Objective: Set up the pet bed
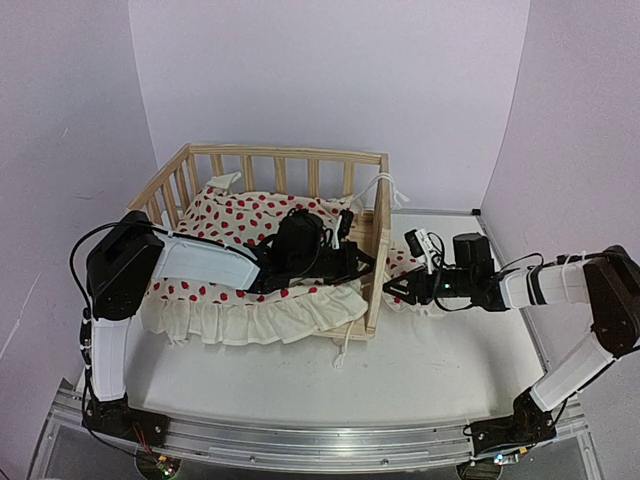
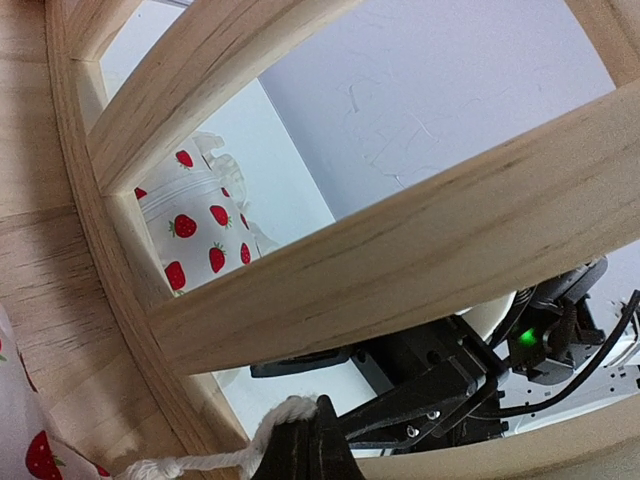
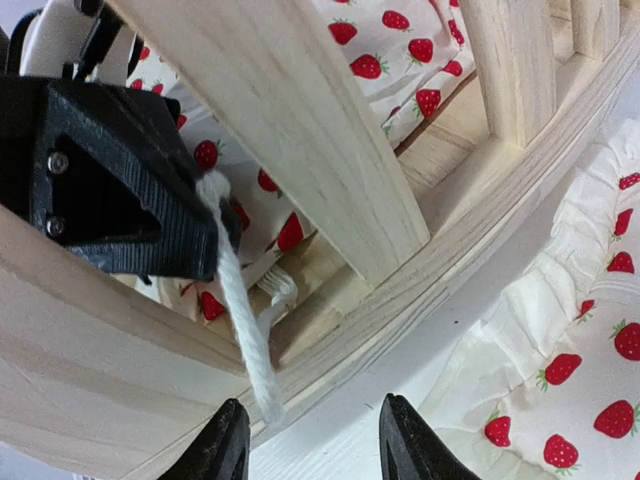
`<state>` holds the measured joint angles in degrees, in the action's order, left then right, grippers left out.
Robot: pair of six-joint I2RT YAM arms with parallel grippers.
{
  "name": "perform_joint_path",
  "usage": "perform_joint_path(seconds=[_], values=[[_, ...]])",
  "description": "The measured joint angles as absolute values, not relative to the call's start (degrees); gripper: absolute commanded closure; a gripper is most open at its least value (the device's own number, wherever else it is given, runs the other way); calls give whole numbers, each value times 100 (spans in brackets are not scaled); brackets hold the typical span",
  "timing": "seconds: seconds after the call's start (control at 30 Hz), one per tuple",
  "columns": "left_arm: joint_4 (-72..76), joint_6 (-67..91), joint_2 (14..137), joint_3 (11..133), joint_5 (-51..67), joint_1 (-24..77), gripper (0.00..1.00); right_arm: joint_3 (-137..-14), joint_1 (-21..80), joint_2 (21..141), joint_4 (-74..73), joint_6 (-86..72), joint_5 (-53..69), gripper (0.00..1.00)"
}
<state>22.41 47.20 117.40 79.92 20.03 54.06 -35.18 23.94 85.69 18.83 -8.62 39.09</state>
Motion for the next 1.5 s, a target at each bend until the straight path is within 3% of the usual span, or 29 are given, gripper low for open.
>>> perform_joint_path(seconds=[0.17, 0.23, 0.3, 0.33, 0.47, 0.6, 0.7, 0.8, 0.9, 1.07, 1.2, 1.33, 1.4, 1.5], values=[[2241, 4794, 11740, 7992, 2088, 5406, 100, -3511, 2451, 8858, 2703, -1372, 3944, 59], [2241, 4799, 11740, 7992, 2093, 5406, 100, -3500, 2515, 8980, 3011, -1551, 3920, 71], [2244, 4799, 11740, 7992, 2097, 5406, 100, -3498, 2567, 9074, 3221, -1669, 3913, 94], [2241, 4799, 11740, 7992, 2099, 5406, 100, -3498, 2587, 9122, 3304, -1785, 3924, 100], [2233, 4753, 11738, 7979, 2108, 5406, 98, -3500, 2652, 8890, 2733, -1826, 3548, 100], [2252, 4589, 11671, 7806, 2091, 5408, 84, -3968, 2958, 7852, 580, -1531, 2742, 100], [2252, 4482, 11552, 7594, 2106, 5404, 72, -4619, 3098, 7498, -950, -1380, 2147, 94], [2250, 4407, 11456, 7400, 2060, 5387, 62, -4884, 3234, 7404, -2023, -1323, 1719, 100], [2246, 4346, 11292, 7190, 2082, 5376, 55, -4888, 3380, 7406, -2705, -1334, 1472, 100], [2246, 4276, 10807, 6847, 2086, 5483, 51, -5061, 3555, 7441, -3387, -1387, 1212, 94], [2248, 4200, 10374, 6541, 2106, 5524, 49, -5249, 3651, 7456, -3732, -1483, 1116, 61], [2228, 4174, 9966, 6121, 2088, 5546, 46, -5177, 3664, 7443, -3968, -1570, 1243, 39], [2198, 4167, 9677, 5776, 2023, 5551, 45, -5081, 3557, 7347, -4042, -1518, 1280, 30], [1911, 4154, 9192, 5275, 1780, 5551, 40, -4952, 2956, 7000, -3885, -1476, 1590, 27]])
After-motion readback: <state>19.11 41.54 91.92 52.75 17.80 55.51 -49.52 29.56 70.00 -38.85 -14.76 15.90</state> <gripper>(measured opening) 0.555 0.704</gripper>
